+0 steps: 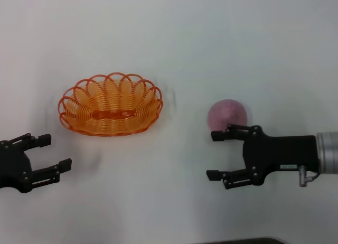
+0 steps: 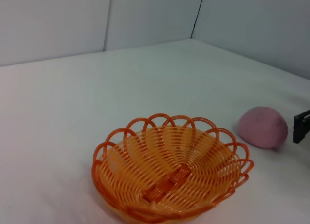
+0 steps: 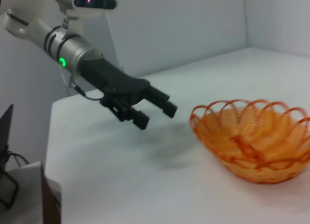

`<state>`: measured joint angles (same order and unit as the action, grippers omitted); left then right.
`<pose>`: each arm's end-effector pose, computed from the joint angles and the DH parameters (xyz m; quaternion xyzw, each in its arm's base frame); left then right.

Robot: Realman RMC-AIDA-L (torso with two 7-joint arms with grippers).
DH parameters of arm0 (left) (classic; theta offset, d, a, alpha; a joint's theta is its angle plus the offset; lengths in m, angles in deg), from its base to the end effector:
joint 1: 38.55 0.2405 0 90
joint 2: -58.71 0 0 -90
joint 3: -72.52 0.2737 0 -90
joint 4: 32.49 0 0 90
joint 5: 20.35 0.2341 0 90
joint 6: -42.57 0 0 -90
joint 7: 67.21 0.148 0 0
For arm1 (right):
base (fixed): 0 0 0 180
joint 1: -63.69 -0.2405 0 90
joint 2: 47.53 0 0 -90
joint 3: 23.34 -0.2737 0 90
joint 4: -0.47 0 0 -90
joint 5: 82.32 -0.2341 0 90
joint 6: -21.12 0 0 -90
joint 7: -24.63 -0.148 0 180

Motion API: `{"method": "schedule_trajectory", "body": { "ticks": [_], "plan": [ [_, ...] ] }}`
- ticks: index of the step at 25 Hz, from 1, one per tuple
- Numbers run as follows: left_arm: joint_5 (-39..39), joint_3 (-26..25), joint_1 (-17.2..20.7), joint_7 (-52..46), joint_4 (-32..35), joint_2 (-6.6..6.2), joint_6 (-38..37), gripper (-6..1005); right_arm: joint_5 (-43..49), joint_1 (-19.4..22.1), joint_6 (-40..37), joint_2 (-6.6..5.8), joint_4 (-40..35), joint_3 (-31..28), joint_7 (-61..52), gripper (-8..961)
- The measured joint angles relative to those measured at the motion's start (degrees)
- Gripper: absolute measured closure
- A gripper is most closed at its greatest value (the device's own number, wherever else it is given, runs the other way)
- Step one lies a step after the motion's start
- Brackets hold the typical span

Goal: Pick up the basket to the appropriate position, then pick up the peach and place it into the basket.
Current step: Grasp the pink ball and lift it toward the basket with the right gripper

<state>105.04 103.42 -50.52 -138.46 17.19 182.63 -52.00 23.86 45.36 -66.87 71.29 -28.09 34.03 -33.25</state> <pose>-0.3780 0.2456 0.0012 -0.9302 -0.2662 -0.1689 0.1879 0.3386 0.2622 -0.0701 -0.9610 0.1546 0.2163 0.0761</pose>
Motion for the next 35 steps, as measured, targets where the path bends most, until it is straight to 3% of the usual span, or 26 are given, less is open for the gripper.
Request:
{"method": "schedule_trajectory", "body": {
  "ticks": [7,16,25,35],
  "plan": [
    [-0.36,0.04,-0.48,0.03,-0.03,-0.14,-0.18,186,-0.01,1.98,-5.31,-0.21,-2.72,-4.38,0.92,14],
    [-0.26,0.04,-0.51,0.06,0.17,-0.18,-0.03,187,1.37,3.48,-5.44,-0.76,-3.47,-8.19,-0.32,14],
    [-0.38,0.04,-0.51,0.07,0.29,-0.18,-0.04,188,7.43,2.62,-8.58,-1.25,-15.16,-12.76,-22.54,15],
    [-0.42,-0.05,-0.65,0.07,0.33,-0.18,-0.11,188,13.48,-1.40,-10.02,-2.15,-19.75,-15.79,-32.95,15]
  ]
}}
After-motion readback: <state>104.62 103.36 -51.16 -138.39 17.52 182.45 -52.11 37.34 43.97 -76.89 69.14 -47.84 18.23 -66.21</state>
